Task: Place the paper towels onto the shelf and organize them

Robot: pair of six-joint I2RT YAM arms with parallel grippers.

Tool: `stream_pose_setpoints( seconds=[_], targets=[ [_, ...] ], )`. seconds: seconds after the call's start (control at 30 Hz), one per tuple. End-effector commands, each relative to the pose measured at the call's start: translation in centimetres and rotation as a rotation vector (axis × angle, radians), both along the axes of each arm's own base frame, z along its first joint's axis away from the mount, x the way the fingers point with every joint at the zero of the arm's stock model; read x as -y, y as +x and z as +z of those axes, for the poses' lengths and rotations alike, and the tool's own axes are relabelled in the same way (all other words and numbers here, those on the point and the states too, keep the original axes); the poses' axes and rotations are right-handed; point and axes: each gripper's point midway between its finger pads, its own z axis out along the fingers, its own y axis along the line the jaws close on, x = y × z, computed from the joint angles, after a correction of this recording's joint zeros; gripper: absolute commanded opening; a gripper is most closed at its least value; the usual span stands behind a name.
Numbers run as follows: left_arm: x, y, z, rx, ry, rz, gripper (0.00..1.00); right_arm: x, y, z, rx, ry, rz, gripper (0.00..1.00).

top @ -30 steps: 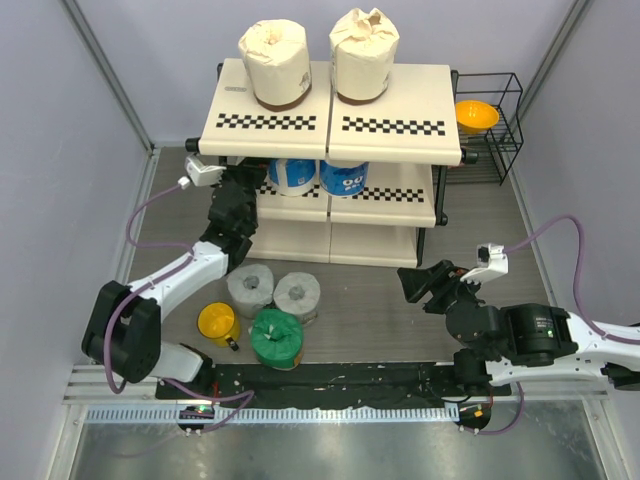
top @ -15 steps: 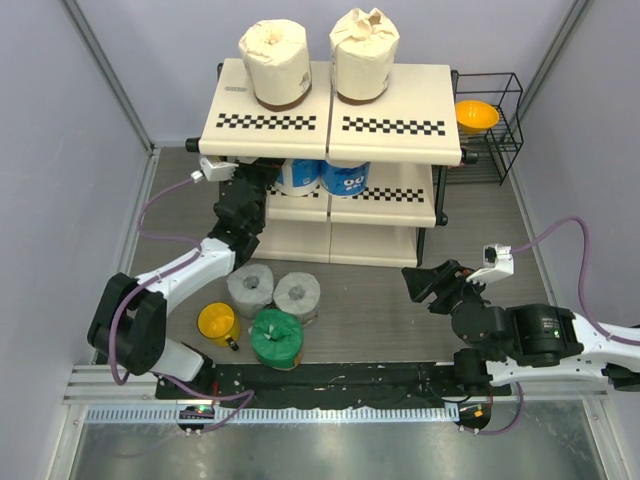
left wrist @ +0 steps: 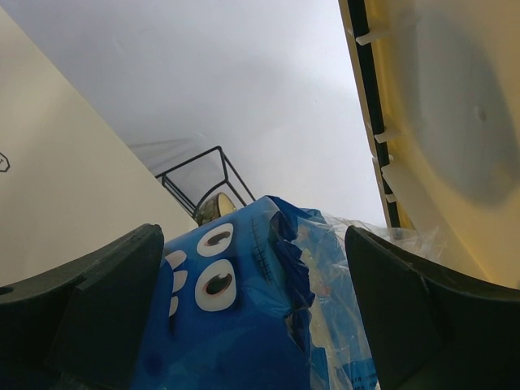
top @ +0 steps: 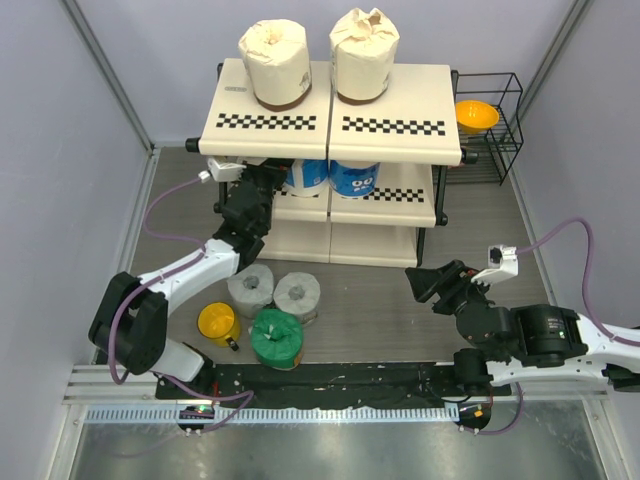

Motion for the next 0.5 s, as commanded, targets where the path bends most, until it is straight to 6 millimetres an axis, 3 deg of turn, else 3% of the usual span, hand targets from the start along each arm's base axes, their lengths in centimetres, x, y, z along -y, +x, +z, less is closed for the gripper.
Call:
stream_pose_setpoints(
  seconds=[0.0,0.3,0.43,0.47],
  targets=[
    [0.2,-0.6,3.0,0.077,-0.038,-0.001,1.00,0.3,0.2,0.5,0.007,0.043,-0.028,0.70],
    [0.6,-1.0,2.8,0.074,-0.039,-0.010,1.00,0.3,0.2,0.5,0.006,0.043,-0.029,0.70],
    [-0.5,-1.8,3.1,0.072,-0.037,0.017,1.00,0.5,0.2,0.6,0.008,0.041,-0.031,0.70],
    [-1.1,-2.4,4.0,0.085,-0.046,0.024,1.00,0.5,0.3,0.7,0.009,0.046,-0.033,0.70]
  ],
)
